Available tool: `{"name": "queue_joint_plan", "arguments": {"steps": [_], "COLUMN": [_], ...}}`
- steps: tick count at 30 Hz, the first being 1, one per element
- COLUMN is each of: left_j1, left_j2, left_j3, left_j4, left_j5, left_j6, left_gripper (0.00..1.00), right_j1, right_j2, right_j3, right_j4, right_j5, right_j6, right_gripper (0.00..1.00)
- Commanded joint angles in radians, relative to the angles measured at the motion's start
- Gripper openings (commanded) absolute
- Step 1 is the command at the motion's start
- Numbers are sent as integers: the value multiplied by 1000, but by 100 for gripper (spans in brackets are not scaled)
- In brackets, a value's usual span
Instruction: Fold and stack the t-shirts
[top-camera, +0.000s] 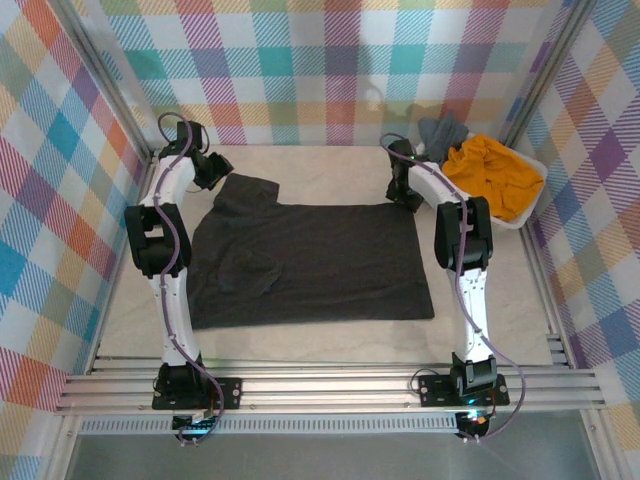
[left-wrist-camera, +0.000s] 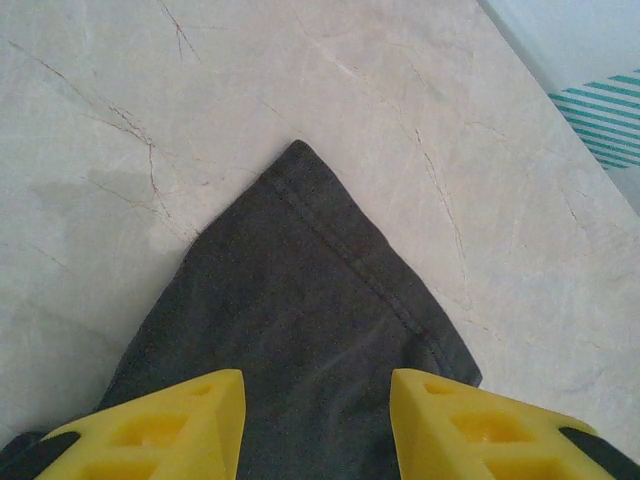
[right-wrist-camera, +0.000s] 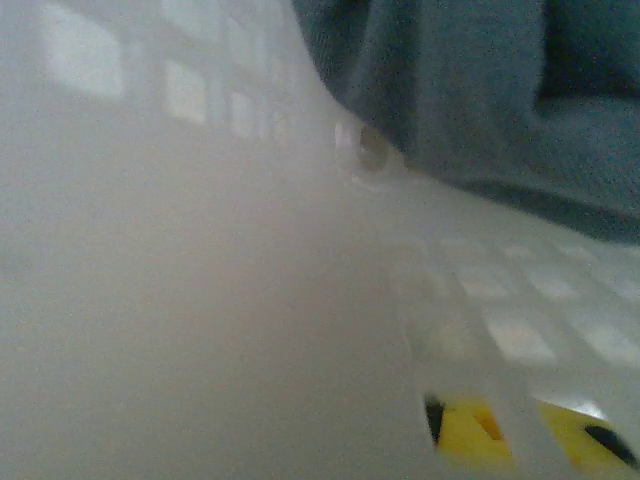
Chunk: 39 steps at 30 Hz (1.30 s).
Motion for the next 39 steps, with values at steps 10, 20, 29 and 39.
{"name": "queue_joint_plan", "arguments": {"steps": [10,20,29,39], "left_j1": [-16,-35,-45,-51], "left_j2": [-46,160,275,428], "left_j3": [35,342,375,517], "left_j4": [9,-150,-80,-66], "left_j5": [1,-80,-292,-313], "left_j6": [1,86,49,-67], "left_gripper": [43,43,50,53], "right_j1": [-6,1,26,37], "right_j2": [35,-30,-77,-128], "right_j3": [25,15,0,-66], "right_j4": [-80,-89,-85,-26], "right_j5": [14,24,-24,-80], "right_j6": [31,26,26,34], "right_gripper": [14,0,0,0]}}
